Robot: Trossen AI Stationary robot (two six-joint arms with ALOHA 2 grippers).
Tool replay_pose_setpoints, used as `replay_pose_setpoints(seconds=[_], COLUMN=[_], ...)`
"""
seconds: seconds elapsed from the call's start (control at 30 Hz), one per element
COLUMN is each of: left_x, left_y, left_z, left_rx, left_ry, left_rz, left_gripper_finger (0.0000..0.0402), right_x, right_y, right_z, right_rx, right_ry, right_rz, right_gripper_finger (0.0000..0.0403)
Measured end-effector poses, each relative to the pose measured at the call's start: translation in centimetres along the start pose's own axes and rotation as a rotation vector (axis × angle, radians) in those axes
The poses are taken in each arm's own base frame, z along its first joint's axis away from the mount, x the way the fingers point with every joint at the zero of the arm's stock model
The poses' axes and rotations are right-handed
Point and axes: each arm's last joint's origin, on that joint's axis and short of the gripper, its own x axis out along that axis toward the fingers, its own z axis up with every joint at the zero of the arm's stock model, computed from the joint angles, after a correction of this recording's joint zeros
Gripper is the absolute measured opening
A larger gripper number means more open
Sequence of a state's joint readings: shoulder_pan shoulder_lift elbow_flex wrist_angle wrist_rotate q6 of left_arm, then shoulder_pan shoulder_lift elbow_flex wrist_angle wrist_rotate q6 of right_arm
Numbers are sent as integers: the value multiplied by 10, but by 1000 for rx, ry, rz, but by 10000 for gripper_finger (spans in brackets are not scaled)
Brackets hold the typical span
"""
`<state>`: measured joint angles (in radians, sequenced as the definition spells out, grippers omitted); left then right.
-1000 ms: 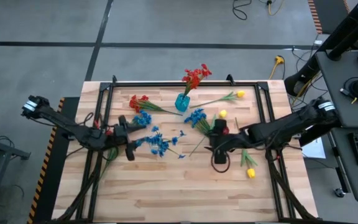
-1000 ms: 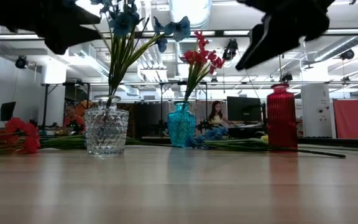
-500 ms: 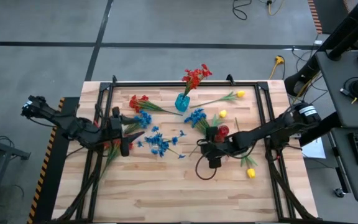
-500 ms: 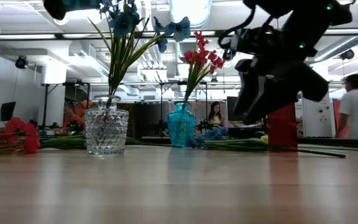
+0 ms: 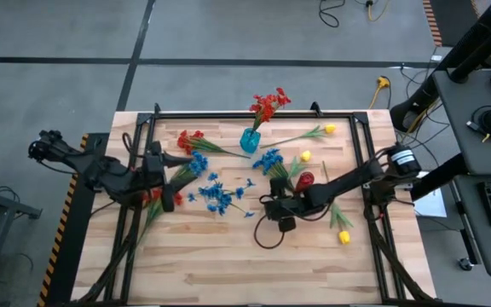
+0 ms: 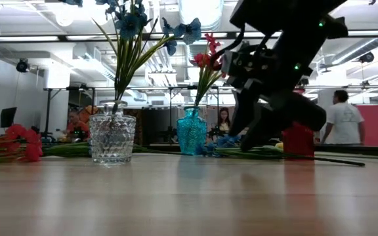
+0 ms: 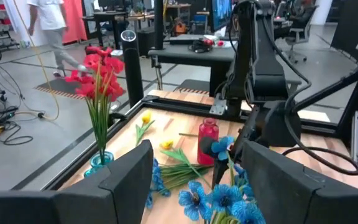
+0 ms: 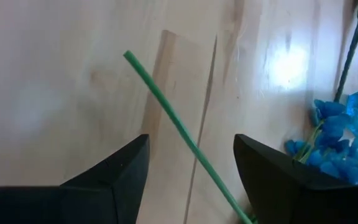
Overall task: Sort flowers into vase by color
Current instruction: Put the middle yellow flower into the red vase
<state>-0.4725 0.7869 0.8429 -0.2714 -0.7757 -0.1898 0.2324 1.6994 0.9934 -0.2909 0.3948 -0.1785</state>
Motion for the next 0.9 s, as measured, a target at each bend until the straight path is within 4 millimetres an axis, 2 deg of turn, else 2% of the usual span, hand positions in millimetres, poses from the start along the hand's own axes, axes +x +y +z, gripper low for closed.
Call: replay_pose_setpoints(seconds=[0.27,0.73,0.9], left_x=[11,13,13], left_y=[-9,-11,-12], left_z=[-7,-8,-8], left_rx=[35,39,40], left_ry=[36,42,43], left_rz=[7,8,8], left_gripper_finger=[232,232,232], right_x=[15,18,18], right_y=[-7,-8,-8], right_z=[-3,-4,-4], right_rx=[-9,-23,-23], right_ry=[18,18,19], right_rz=[16,42,35], right_gripper_finger=[175,17,10])
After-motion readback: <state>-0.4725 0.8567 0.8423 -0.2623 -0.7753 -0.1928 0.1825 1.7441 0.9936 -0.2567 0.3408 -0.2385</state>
